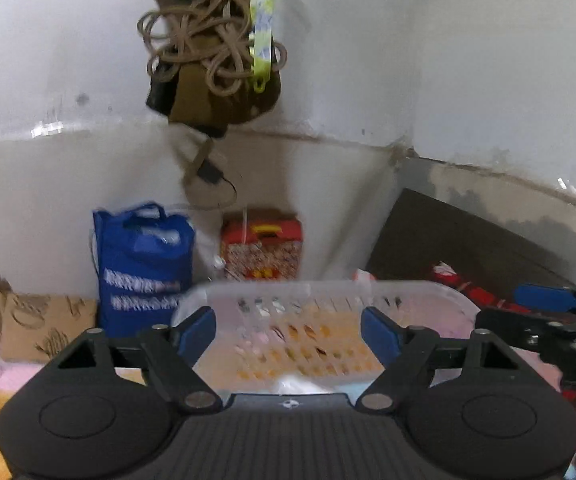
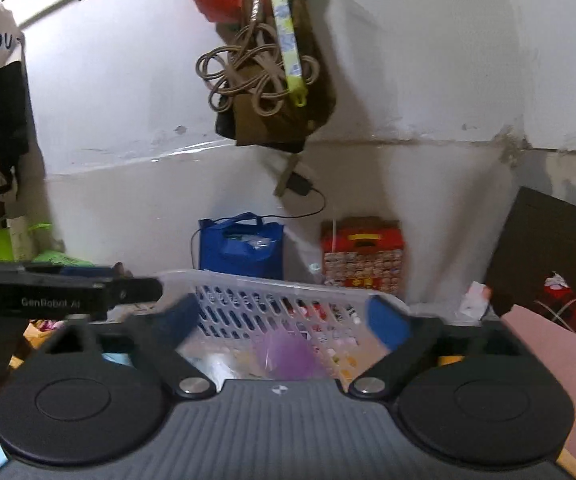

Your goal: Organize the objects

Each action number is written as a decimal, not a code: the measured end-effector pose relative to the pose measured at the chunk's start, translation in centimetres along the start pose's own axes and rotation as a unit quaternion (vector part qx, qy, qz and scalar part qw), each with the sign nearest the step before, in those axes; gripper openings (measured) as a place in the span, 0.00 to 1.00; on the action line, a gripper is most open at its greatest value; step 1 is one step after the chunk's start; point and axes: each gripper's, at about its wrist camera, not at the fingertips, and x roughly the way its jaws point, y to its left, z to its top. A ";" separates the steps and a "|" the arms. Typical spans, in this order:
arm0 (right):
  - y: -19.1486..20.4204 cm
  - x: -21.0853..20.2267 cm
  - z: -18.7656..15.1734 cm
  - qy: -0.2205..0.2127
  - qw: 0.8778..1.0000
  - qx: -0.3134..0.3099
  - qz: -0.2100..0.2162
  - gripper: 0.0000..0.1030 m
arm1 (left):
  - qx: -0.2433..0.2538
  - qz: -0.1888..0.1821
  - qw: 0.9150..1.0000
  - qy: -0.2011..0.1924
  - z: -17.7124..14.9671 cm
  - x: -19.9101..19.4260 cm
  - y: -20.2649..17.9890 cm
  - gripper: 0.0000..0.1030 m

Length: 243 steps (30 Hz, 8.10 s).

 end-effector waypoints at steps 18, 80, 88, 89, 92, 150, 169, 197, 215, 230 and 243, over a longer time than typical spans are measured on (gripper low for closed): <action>-0.2 -11.0 -11.4 -0.050 0.996 0.071 0.004 1.00 | 0.005 -0.037 0.996 -0.081 -11.4 -13.8 1.2 0.86; 4.7 -9.6 -13.1 -0.016 0.999 0.045 0.009 0.66 | 0.035 0.004 0.997 -0.075 -14.7 -14.0 -1.8 0.34; 4.5 -9.8 -13.4 -0.019 0.999 0.051 0.007 0.66 | 0.028 -0.001 0.995 -0.091 -14.6 -14.6 -1.6 0.34; 4.5 -9.9 -13.4 -0.020 0.998 0.052 0.008 0.65 | 0.028 -0.002 0.995 -0.094 -14.6 -14.7 -1.6 0.34; 4.1 -10.3 -13.4 -0.025 0.998 0.057 0.006 0.47 | 0.028 -0.004 0.995 -0.099 -14.5 -15.0 -1.8 0.34; 4.8 -6.5 -14.0 0.057 0.995 0.063 0.054 0.46 | 0.058 0.001 0.997 -0.045 -19.0 -15.1 -2.3 0.55; 4.8 -6.6 -14.0 0.056 0.995 0.063 0.054 0.45 | 0.065 0.042 0.997 -0.007 -21.3 -15.2 1.0 0.78; 3.9 -8.3 -3.5 -0.080 0.996 0.019 0.022 0.44 | 0.080 -0.005 0.990 -0.118 -5.2 -11.0 -1.5 0.72; 2.2 -8.3 -7.1 -0.066 0.997 0.035 0.009 1.00 | -0.002 -0.062 0.995 -0.077 -7.7 -10.0 0.5 1.00; 4.0 -10.9 -18.0 0.008 0.998 0.060 -0.029 0.89 | 0.052 -0.129 0.990 -0.022 -21.6 -15.5 -3.9 0.97; 5.5 -9.4 -18.3 0.029 0.999 0.015 -0.038 0.65 | 0.056 -0.120 0.991 -0.018 -22.4 -14.5 -3.7 0.68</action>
